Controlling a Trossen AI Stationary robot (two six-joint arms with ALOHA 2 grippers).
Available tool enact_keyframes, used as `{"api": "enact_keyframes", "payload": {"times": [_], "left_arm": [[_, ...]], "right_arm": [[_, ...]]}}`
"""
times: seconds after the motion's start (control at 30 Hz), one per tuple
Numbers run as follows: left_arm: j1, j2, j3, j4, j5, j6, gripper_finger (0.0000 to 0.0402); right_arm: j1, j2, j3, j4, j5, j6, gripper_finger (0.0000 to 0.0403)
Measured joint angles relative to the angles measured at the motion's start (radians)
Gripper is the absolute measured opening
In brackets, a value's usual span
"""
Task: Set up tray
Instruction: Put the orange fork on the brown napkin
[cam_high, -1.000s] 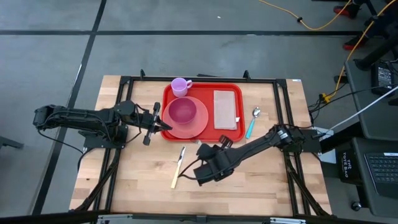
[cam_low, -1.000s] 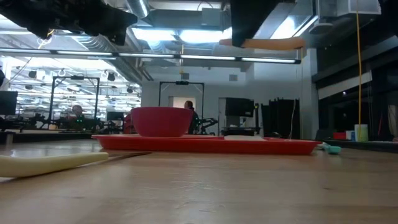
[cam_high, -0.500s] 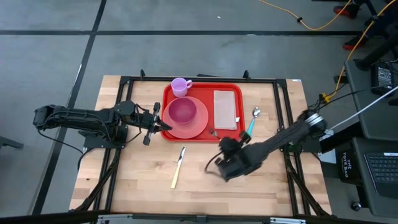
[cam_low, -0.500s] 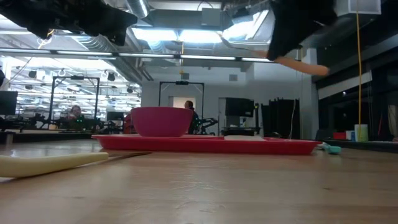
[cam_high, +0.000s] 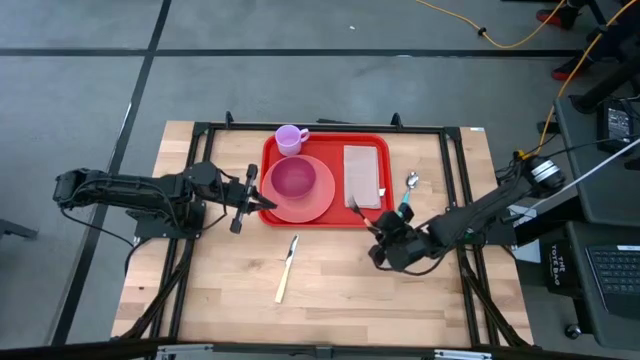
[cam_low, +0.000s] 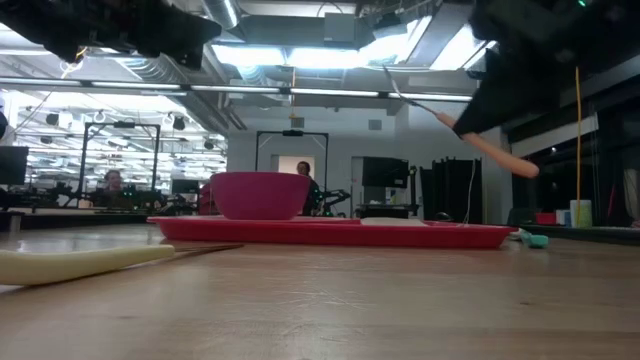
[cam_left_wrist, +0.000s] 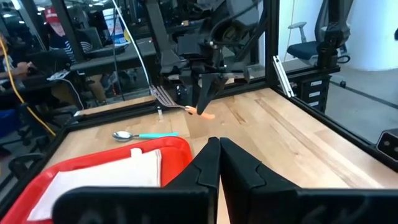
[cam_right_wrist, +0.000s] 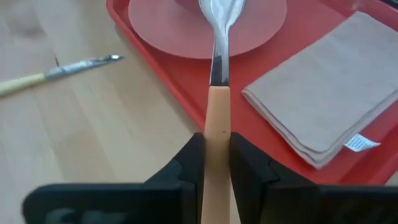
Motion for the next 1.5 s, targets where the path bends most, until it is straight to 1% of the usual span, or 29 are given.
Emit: {"api": "enact_keyframes", "payload": {"times": [0.1, 0.23, 0.37, 0.57, 0.73, 0.93, 1.1, 1.2, 1.3, 1.37, 1.5], "left_arm": [[0.0, 0.0, 0.0, 0.003, 0.0, -0.004, 0.0004], [0.0, 0.0, 0.0, 0.003, 0.0, -0.004, 0.0004], [0.0, 0.0, 0.0, 0.003, -0.001, -0.006, 0.0004], [0.0, 0.0, 0.0, 0.003, -0.011, -0.005, 0.0004], [0.0, 0.0, 0.0, 0.003, -0.02, -0.005, 0.0004], [-0.001, 0.0, 0.0, 0.003, -0.02, -0.005, 0.0004], [-0.001, 0.0, 0.0, 0.003, -0.02, -0.005, 0.0004], [-0.001, 0.0, 0.0, 0.003, -0.02, -0.005, 0.0004], [-0.001, 0.0, 0.0, 0.019, -0.02, -0.004, 0.0004], [-0.001, 0.0, 0.0, 0.061, -0.02, -0.004, 0.0004], [-0.001, 0.0, 0.0, 0.145, -0.019, -0.004, 0.0004]], "right_arm": [[0.0, -0.035, -0.063, 0.049, 0.006, -0.028, 0.0058], [0.0, -0.067, -0.135, 0.086, 0.016, -0.025, 0.0061], [-0.01, -0.107, -0.181, 0.127, 0.024, 0.031, 0.006], [-0.074, -0.147, -0.188, 0.143, 0.026, 0.059, 0.0059], [-0.164, -0.148, -0.188, 0.185, 0.026, 0.12, 0.0059], [-0.257, -0.148, -0.188, 0.201, 0.006, 0.137, 0.0059], [-0.311, -0.145, -0.188, 0.207, -0.015, 0.163, 0.0058], [-0.345, -0.141, -0.163, 0.202, -0.059, 0.163, 0.0058], [-0.374, -0.12, -0.096, 0.154, -0.094, 0.161, 0.0058], [-0.396, -0.094, -0.03, 0.075, -0.123, 0.175, 0.0058], [-0.447, -0.018, 0.113, -0.159, -0.188, 0.253, 0.0058]]}}
